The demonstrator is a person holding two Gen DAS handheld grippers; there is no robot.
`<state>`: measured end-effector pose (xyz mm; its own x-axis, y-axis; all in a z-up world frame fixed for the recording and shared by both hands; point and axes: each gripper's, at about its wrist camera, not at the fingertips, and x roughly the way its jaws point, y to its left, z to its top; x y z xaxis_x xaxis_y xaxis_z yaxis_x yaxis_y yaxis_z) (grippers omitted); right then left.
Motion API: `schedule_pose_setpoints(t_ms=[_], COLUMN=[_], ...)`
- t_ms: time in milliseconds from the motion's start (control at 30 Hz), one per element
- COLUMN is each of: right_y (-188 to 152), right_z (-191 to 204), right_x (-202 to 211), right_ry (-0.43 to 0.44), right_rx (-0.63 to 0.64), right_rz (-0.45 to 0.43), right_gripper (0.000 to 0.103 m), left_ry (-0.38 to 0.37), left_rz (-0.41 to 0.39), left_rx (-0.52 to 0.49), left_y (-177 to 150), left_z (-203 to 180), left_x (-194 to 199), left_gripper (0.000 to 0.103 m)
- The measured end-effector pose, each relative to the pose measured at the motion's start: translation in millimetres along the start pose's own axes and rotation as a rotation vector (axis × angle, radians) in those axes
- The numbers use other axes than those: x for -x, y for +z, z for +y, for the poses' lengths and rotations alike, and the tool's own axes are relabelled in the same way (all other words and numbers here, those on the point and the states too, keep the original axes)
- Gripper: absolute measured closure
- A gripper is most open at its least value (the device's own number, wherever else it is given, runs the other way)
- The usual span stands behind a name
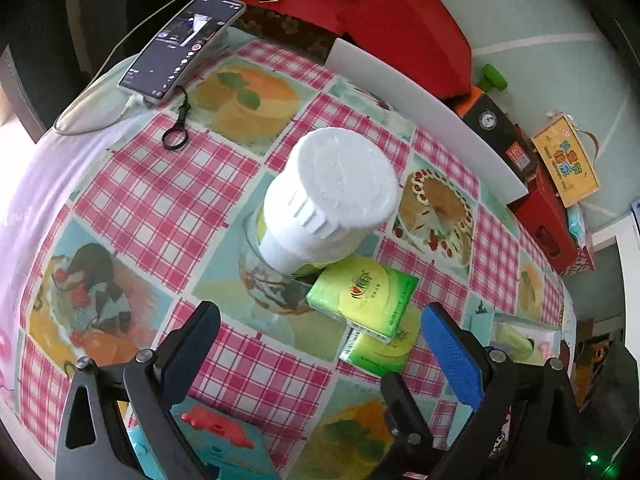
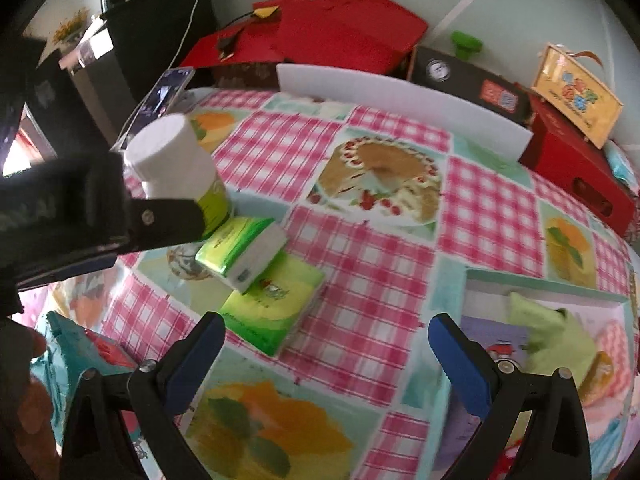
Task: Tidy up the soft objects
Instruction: 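Lower left gripper to one green tissue packet while right gripper approaches the other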
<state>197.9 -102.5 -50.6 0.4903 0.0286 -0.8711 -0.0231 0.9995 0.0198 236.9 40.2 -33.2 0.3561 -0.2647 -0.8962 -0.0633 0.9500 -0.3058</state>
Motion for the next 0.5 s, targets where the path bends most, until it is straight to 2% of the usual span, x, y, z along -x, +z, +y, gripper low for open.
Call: schedule_pose_setpoints(t_ms=[500], right_y=[1.6], right_z=[15.8], right_x=[-36.1], right_ry=[0.043], right_rx=[-0.002], right_rz=[0.027], right_gripper=[0.000], left_ry=[0.058], left_rz=[0.000], left_rx=[0.046], left_y=[2.8], left_z=[15.2], left_x=[-0.2], left_gripper=[0.004])
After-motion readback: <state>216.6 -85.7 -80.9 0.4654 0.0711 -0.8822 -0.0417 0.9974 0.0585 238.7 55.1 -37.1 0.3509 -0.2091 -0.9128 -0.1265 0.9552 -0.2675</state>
